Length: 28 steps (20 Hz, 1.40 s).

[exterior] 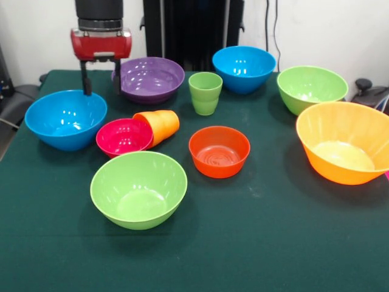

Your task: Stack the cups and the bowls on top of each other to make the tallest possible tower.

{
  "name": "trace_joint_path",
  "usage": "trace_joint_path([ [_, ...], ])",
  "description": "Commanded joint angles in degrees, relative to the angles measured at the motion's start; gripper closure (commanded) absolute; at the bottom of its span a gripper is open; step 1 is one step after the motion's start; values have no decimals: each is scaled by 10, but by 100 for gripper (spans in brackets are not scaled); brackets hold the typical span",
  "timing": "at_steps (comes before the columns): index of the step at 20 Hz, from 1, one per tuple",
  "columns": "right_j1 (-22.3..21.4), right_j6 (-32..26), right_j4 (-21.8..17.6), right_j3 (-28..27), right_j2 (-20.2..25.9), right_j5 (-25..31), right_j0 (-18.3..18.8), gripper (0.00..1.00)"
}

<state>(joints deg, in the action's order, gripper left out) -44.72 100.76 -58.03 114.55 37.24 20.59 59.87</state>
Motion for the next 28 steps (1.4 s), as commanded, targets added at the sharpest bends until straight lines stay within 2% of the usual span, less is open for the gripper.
trace_joint_path([
  [1, -52, -56, 54, -4, 11, 62, 21, 0],
  [3, -93, -104, 100, 20, 40, 87, 55, 0],
  [5, -113, -136, 130, 33, 58, 106, 81, 0],
  [7, -112, -123, 140, 41, 72, 90, 98, 0],
  [11, -63, -22, 129, 34, 50, 30, 70, 0],
  [15, -47, 36, 127, 23, -10, 39, 42, 0],
  [17, -43, 40, 145, 41, -3, 26, 52, 0],
  [18, -46, 29, 153, 53, 13, 21, 58, 0],
  [19, -54, -5, 162, 70, 45, 25, 70, 0],
  [21, -81, -65, 187, 95, 92, 66, 76, 0],
  [23, -110, -81, 214, 112, 109, 94, 76, 0],
  [26, -123, -82, 230, 121, 143, 74, 83, 0],
  [28, -125, -77, 236, 112, 145, 80, 77, 0],
])
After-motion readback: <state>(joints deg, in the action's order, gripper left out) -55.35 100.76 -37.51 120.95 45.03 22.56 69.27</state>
